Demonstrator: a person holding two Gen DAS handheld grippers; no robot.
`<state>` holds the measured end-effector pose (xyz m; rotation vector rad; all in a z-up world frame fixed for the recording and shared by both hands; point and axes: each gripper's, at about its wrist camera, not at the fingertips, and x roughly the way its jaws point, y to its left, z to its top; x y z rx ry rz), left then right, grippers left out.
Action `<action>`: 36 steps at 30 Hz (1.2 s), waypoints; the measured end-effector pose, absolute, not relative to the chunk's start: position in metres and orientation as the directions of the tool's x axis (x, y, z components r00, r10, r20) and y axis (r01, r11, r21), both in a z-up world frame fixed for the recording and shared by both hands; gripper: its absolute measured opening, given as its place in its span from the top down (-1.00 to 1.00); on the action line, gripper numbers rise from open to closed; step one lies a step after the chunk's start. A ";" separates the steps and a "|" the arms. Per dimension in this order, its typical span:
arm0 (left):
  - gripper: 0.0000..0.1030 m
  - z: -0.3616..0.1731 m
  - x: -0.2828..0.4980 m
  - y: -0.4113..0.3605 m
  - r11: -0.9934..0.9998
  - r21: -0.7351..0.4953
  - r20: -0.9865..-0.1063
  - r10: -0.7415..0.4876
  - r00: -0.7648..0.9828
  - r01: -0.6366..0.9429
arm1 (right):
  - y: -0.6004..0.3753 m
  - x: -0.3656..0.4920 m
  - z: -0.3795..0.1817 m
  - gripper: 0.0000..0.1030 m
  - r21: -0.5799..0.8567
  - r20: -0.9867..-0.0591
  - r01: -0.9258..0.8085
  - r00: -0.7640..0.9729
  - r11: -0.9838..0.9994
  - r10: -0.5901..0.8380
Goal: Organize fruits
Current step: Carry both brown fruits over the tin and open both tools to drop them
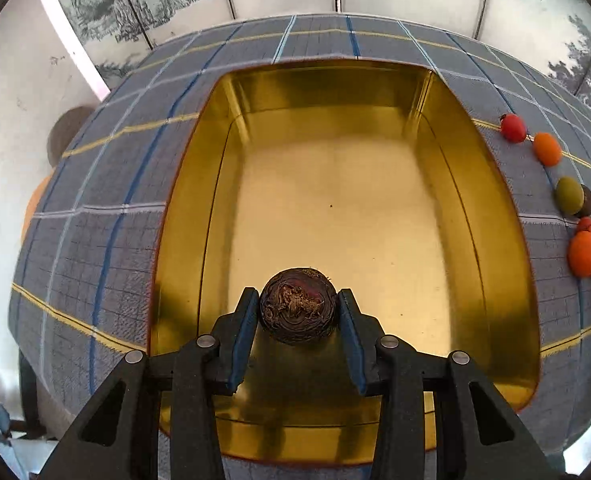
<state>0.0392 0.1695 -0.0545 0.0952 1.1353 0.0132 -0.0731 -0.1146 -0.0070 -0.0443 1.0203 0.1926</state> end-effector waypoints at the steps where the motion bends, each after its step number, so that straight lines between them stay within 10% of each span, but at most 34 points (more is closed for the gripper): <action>1: 0.20 -0.055 0.040 0.171 0.996 0.078 -0.904 0.054 0.425 0.038 | -0.112 -0.072 -0.003 0.38 0.053 -0.847 -0.186 0.513 0.981 0.143; 19: -0.10 -0.012 0.021 0.201 0.996 -0.088 -0.837 -0.079 0.541 0.009 | 0.036 0.022 0.043 0.38 0.100 -0.780 -0.495 0.499 0.863 0.377; 36: -0.18 -0.004 0.004 0.250 0.979 -0.025 -0.838 0.089 0.538 -0.201 | 0.118 0.085 -0.011 0.36 0.017 -0.876 -0.582 0.384 0.813 0.293</action>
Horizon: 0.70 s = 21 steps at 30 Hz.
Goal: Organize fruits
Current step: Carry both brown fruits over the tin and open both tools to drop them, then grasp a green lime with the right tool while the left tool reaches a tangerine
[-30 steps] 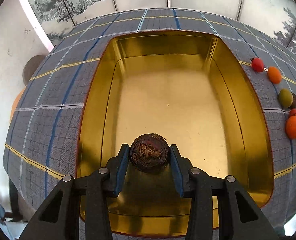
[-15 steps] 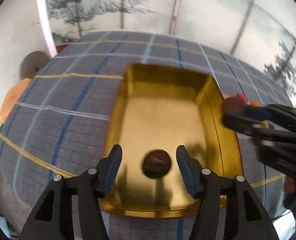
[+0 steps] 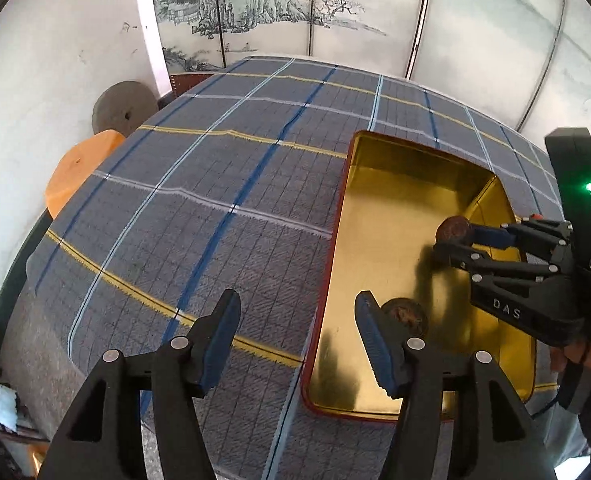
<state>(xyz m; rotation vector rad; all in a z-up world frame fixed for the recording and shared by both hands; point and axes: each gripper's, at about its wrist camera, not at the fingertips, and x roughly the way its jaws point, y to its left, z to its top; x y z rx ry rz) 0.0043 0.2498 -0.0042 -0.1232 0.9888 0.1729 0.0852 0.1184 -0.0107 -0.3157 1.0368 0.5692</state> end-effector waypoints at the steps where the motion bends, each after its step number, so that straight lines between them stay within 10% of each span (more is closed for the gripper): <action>1: -0.18 -0.005 0.003 0.250 0.979 -0.031 -0.839 0.084 0.537 -0.202 | 0.120 0.086 -0.012 0.36 -0.001 -0.877 -0.584 0.391 0.812 0.280; 21: -0.21 0.013 0.004 0.134 0.995 -0.093 -0.814 -0.103 0.571 0.047 | -0.075 -0.014 0.048 0.14 0.034 -0.802 -0.322 0.556 0.946 0.218</action>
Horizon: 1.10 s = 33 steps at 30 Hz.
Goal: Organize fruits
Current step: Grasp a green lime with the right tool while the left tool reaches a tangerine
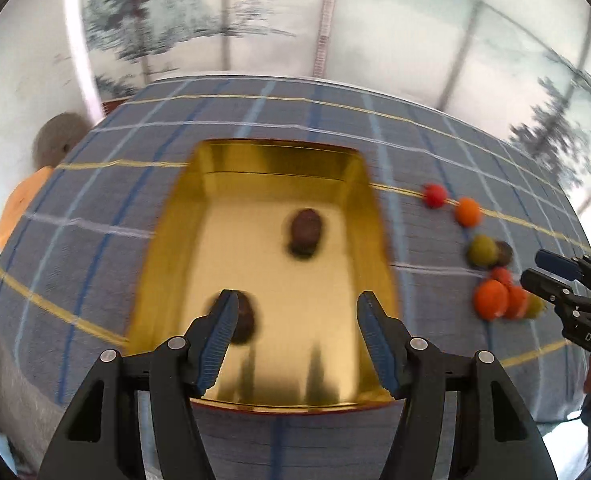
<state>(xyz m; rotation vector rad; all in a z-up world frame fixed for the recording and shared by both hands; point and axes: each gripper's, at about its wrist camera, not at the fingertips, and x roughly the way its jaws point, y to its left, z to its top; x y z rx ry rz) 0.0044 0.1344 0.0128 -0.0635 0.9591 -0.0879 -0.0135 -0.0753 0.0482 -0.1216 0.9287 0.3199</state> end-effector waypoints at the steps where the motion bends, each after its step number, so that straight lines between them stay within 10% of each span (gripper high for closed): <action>1: -0.21 0.013 0.004 0.123 0.993 -0.091 -0.814 -0.116 0.569 0.072 | -0.090 -0.019 0.047 0.14 0.027 -0.809 -0.297 0.554 0.955 0.195; 33: -0.27 -0.021 0.012 -0.022 0.942 -0.104 -0.845 -0.252 0.471 0.318 | -0.180 -0.050 -0.011 0.36 0.087 -0.816 -0.139 0.559 0.986 0.151</action>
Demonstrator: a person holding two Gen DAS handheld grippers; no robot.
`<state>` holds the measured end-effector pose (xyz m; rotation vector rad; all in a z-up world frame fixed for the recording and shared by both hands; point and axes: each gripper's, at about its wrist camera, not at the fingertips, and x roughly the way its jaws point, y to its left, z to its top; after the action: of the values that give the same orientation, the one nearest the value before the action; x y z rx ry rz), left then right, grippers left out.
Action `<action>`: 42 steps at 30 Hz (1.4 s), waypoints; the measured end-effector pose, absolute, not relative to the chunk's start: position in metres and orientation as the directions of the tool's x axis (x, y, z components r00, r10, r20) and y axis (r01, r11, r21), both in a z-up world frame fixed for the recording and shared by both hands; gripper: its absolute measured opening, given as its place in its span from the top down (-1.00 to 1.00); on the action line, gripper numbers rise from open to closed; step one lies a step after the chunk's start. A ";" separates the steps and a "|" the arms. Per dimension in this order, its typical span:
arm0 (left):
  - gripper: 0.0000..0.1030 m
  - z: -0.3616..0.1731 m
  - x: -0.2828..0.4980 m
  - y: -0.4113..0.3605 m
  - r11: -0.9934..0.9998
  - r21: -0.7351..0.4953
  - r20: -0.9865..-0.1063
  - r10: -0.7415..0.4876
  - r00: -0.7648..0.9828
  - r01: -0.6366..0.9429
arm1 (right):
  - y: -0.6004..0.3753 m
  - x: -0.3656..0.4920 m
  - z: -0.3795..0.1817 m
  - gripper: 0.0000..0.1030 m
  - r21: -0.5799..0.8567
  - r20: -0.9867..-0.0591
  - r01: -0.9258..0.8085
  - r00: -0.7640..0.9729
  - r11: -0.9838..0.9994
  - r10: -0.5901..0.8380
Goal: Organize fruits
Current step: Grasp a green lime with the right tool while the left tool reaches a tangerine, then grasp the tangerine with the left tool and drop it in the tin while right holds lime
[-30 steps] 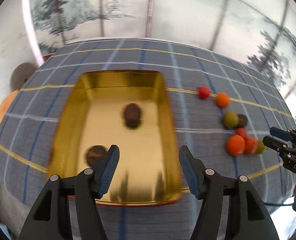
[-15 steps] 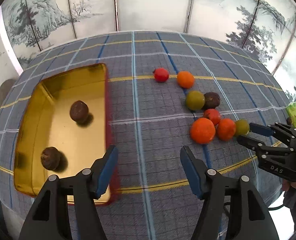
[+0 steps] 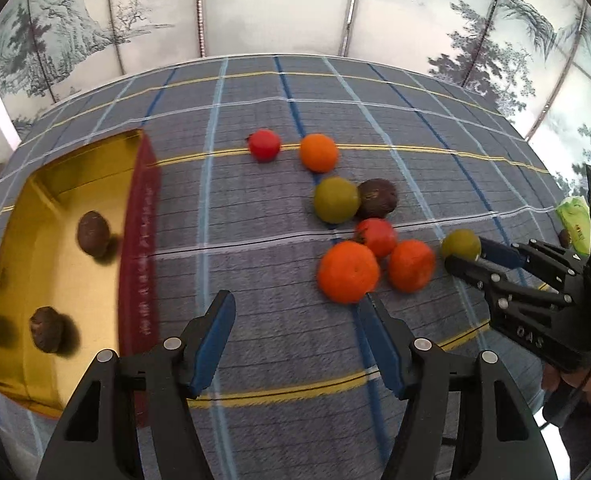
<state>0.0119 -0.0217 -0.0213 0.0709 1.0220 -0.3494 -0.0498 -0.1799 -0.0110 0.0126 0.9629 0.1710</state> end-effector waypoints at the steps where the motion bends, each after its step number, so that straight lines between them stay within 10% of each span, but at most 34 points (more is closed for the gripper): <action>1: -0.27 -0.022 0.013 -0.025 0.939 -0.107 -0.845 -0.260 0.468 0.328 | -0.185 -0.049 -0.011 0.36 0.081 -0.814 -0.122 0.564 0.989 0.136; 13: -0.24 -0.040 0.024 -0.052 0.918 -0.073 -0.853 -0.260 0.453 0.389 | -0.219 -0.045 -0.013 0.35 0.092 -0.815 -0.027 0.572 0.995 0.091; 27: 0.22 -0.036 0.024 -0.052 0.900 -0.078 -0.849 -0.285 0.445 0.428 | -0.220 -0.046 -0.013 0.35 0.098 -0.813 -0.025 0.575 0.995 0.094; 42: 0.22 0.026 0.055 0.106 0.990 0.043 -0.798 -0.048 0.601 0.136 | -0.218 -0.044 -0.013 0.35 0.088 -0.818 -0.001 0.571 0.996 0.073</action>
<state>0.0553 0.1064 0.0261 0.1028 0.9198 -0.1070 -0.0441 -0.2183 -0.0133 0.0807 0.9620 0.0434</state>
